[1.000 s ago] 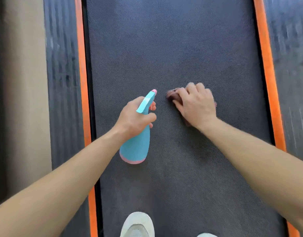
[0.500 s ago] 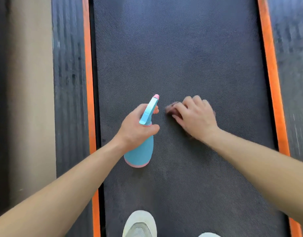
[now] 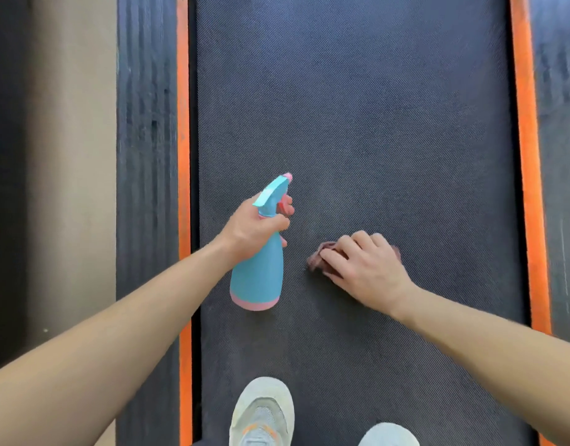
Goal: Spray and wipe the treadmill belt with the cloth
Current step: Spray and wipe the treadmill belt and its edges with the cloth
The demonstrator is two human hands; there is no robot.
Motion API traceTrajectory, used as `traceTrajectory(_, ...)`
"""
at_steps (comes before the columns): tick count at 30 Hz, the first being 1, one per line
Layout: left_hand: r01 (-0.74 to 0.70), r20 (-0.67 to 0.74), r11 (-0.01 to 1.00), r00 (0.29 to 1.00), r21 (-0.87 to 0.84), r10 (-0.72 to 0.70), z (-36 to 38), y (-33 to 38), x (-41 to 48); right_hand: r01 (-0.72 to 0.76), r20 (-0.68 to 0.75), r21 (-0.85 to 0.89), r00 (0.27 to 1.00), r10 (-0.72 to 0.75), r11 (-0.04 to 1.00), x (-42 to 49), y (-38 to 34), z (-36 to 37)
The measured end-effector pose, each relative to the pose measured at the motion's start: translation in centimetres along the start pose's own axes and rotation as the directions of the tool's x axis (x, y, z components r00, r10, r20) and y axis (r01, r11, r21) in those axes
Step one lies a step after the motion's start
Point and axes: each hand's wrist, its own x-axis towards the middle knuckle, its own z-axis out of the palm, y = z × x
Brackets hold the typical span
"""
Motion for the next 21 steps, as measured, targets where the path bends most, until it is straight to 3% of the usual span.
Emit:
traceTrajectory(7, 0.039, 0.119, 0.985, 0.991, 0.165, -0.059, 0.5, -3.4, -3.8, -0.392, -0.029, 0.000, 0.919, 0.392, 0.920, 1.2, 3.2, -0.9)
traceTrajectory(17, 0.084, 0.149, 0.951, 0.980, 0.296, -0.133, 0.4, -4.6, -6.7, -0.450, -0.005, 0.020, 0.893, 0.450, 0.893, -1.5, 1.3, -1.1)
traceTrajectory(21, 0.081, 0.083, 0.935, 0.990, 0.346, -0.116, 1.0, -5.4, -7.6, -0.455, -0.022, 0.013, 0.890, 0.455, 0.891, -1.5, 1.3, -0.8)
